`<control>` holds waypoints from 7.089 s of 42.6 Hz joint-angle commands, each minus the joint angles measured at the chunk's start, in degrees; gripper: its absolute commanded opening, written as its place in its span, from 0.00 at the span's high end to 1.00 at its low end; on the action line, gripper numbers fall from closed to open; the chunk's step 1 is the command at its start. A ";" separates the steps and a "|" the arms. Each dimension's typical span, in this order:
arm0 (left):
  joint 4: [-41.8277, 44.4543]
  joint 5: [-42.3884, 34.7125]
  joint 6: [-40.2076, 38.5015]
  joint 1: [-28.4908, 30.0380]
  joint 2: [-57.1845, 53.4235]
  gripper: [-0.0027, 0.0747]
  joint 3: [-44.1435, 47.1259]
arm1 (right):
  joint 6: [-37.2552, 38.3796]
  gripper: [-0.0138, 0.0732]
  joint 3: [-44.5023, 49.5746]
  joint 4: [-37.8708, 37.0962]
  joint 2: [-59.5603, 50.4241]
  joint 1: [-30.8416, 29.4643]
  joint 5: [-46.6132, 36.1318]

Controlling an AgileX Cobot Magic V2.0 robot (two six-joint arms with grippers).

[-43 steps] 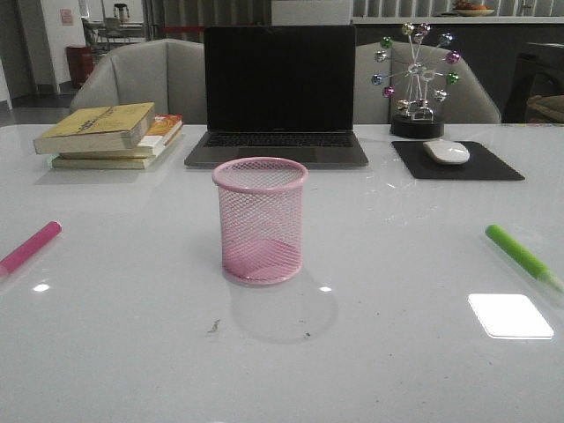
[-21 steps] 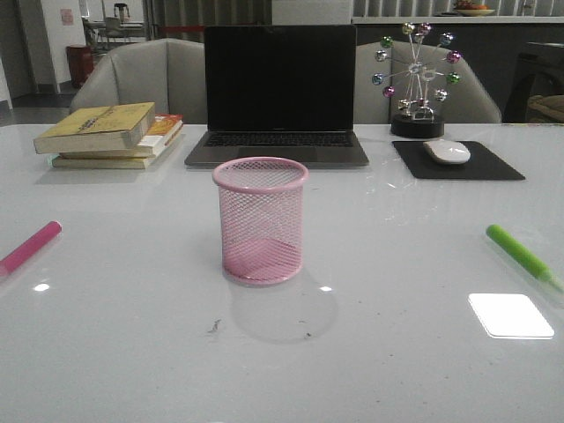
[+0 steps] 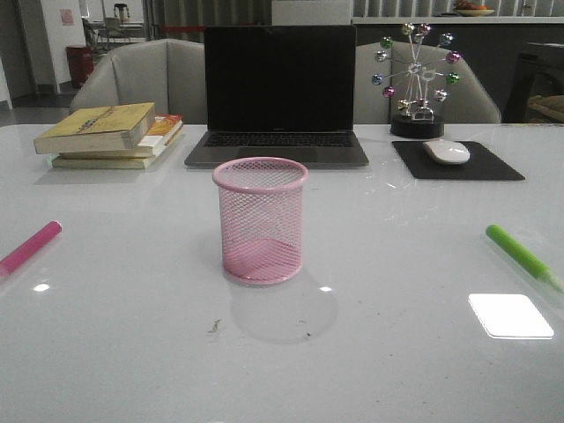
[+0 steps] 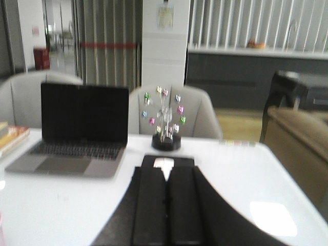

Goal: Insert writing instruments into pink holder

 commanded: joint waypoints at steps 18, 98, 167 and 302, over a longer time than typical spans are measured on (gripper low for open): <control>0.02 20.83 -0.34 -0.39 21.13 0.84 -5.00 | -0.38 0.78 -5.84 -0.78 22.33 -0.41 16.52; 1.03 19.78 2.94 -22.19 32.49 0.26 -5.00 | -0.24 0.31 -44.06 -2.31 91.28 5.91 23.34; 1.03 19.78 2.94 -22.19 32.49 0.26 -5.00 | -1.29 0.65 -31.37 1.86 63.89 22.93 -8.19; 12.07 27.06 -10.30 -22.19 54.13 0.12 -17.74 | 8.42 0.45 -19.87 -3.87 39.20 38.32 24.41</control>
